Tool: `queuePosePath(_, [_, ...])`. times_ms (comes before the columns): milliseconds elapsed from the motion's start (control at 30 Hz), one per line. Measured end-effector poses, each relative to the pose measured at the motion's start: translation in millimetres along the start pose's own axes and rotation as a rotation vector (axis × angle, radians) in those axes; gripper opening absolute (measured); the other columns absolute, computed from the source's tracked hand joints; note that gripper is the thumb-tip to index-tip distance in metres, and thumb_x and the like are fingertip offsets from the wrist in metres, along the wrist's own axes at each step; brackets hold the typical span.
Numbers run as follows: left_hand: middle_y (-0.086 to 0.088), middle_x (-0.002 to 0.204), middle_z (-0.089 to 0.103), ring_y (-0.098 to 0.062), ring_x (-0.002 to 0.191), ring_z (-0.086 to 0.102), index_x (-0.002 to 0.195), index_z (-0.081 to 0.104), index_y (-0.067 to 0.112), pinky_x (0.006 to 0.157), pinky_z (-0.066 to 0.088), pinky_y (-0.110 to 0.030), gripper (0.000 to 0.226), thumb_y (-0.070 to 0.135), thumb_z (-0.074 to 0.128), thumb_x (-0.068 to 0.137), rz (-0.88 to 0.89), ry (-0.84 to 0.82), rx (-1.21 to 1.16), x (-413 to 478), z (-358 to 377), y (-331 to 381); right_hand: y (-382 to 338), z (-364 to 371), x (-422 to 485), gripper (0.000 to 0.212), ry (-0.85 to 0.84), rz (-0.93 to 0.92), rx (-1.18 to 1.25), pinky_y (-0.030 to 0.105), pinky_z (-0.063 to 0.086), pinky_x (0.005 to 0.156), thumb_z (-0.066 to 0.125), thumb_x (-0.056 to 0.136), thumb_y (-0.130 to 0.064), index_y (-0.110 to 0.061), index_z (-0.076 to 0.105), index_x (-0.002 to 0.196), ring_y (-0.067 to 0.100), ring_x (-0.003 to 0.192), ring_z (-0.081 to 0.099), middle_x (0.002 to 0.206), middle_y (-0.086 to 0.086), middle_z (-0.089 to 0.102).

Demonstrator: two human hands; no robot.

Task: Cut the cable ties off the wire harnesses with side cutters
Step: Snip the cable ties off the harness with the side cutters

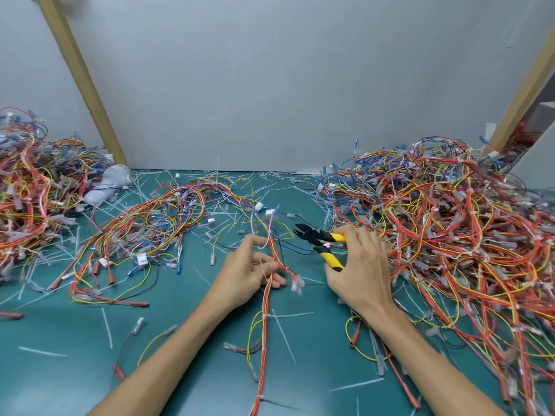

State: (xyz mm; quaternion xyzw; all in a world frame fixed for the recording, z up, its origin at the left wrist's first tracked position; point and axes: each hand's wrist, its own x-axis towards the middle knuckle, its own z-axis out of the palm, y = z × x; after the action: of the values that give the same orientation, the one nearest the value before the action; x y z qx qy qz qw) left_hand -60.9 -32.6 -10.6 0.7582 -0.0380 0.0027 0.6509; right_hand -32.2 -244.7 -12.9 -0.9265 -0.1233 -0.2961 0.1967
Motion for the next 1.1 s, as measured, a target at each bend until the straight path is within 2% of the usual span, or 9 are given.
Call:
queuePosePath(67, [-0.017, 0.081, 0.070, -0.028, 0.060, 0.071, 0.107, 0.038, 0.012, 0.055, 0.058, -0.029, 0.038, -0.007, 0.064, 0.087, 0.000, 0.085, -0.006, 0, 4, -1, 2, 0, 1, 0.044, -0.029, 0.009, 0.030, 0.041, 0.040, 0.078, 0.071, 0.066, -0.028, -0.021, 0.055, 0.108, 0.025, 0.089, 0.048, 0.094, 0.001, 0.054])
queuePosePath(200, [-0.007, 0.069, 0.072, -0.024, 0.056, 0.071, 0.112, 0.039, 0.019, 0.051, 0.056, -0.027, 0.055, 0.000, 0.077, 0.078, 0.083, 0.185, 0.133, 1, 0, -1, 4, 2, 1, 0.040, -0.032, 0.028, 0.082, 0.040, 0.040, 0.079, 0.062, 0.067, -0.032, -0.024, 0.055, 0.106, 0.024, 0.088, 0.048, 0.093, -0.002, 0.055])
queuePosePath(400, [-0.010, 0.068, 0.070, -0.022, 0.056, 0.069, 0.089, 0.050, 0.009, 0.053, 0.057, -0.029, 0.028, 0.006, 0.077, 0.080, 0.091, 0.194, 0.233, 4, -5, -2, 7, 6, 2, 0.041, -0.042, 0.028, 0.100, 0.038, 0.037, 0.076, 0.068, 0.067, -0.030, -0.025, 0.055, 0.106, 0.022, 0.085, 0.048, 0.090, -0.005, 0.053])
queuePosePath(533, [0.004, 0.074, 0.068, -0.008, 0.056, 0.063, 0.092, 0.061, 0.017, 0.061, 0.052, -0.018, 0.015, 0.013, 0.073, 0.085, 0.178, 0.155, 0.432, 4, -6, -4, 8, 7, 3, 0.041, -0.058, 0.029, 0.113, 0.036, 0.035, 0.075, 0.069, 0.067, -0.028, -0.023, 0.056, 0.106, 0.023, 0.087, 0.049, 0.092, -0.005, 0.054])
queuePosePath(633, [0.009, 0.075, 0.067, -0.007, 0.057, 0.061, 0.093, 0.064, 0.023, 0.061, 0.046, -0.012, 0.011, 0.018, 0.071, 0.087, 0.232, 0.153, 0.529, 5, -8, -5, 8, 7, 3, 0.043, -0.063, 0.055, 0.148, 0.035, 0.036, 0.076, 0.072, 0.067, -0.024, -0.024, 0.056, 0.107, 0.022, 0.088, 0.048, 0.092, -0.006, 0.054])
queuePosePath(767, [0.011, 0.082, 0.062, -0.009, 0.062, 0.060, 0.098, 0.069, 0.027, 0.062, 0.044, -0.013, 0.014, 0.021, 0.073, 0.086, 0.341, 0.168, 0.610, 3, -7, -5, 8, 6, 3, 0.045, -0.069, 0.075, 0.181, 0.034, 0.037, 0.079, 0.075, 0.067, -0.022, -0.024, 0.056, 0.107, 0.019, 0.089, 0.048, 0.092, -0.007, 0.055])
queuePosePath(867, [0.014, 0.088, 0.050, -0.004, 0.061, 0.049, 0.102, 0.069, 0.030, 0.063, 0.043, -0.017, 0.016, 0.027, 0.071, 0.087, 0.455, 0.188, 0.766, 0, -6, -3, 9, 5, 4, 0.044, -0.074, 0.094, 0.204, 0.033, 0.037, 0.080, 0.074, 0.067, -0.022, -0.025, 0.055, 0.107, 0.018, 0.089, 0.047, 0.093, -0.009, 0.055])
queuePosePath(1000, [0.014, 0.087, 0.049, -0.007, 0.063, 0.049, 0.105, 0.069, 0.024, 0.064, 0.043, -0.020, 0.022, 0.009, 0.065, 0.090, 0.486, 0.189, 0.709, -2, -9, 2, 10, 5, 4, 0.043, -0.065, 0.114, 0.227, 0.034, 0.038, 0.080, 0.073, 0.067, -0.022, -0.026, 0.054, 0.105, 0.017, 0.087, 0.046, 0.091, -0.008, 0.055])
queuePosePath(1100, [0.009, 0.091, 0.055, -0.003, 0.075, 0.054, 0.105, 0.069, 0.018, 0.069, 0.039, -0.012, 0.026, -0.001, 0.056, 0.093, 0.540, 0.248, 0.675, -7, -10, 23, 10, 5, 4, 0.041, -0.059, 0.113, 0.235, 0.034, 0.038, 0.078, 0.072, 0.066, -0.023, -0.025, 0.054, 0.103, 0.017, 0.086, 0.046, 0.091, -0.007, 0.055])
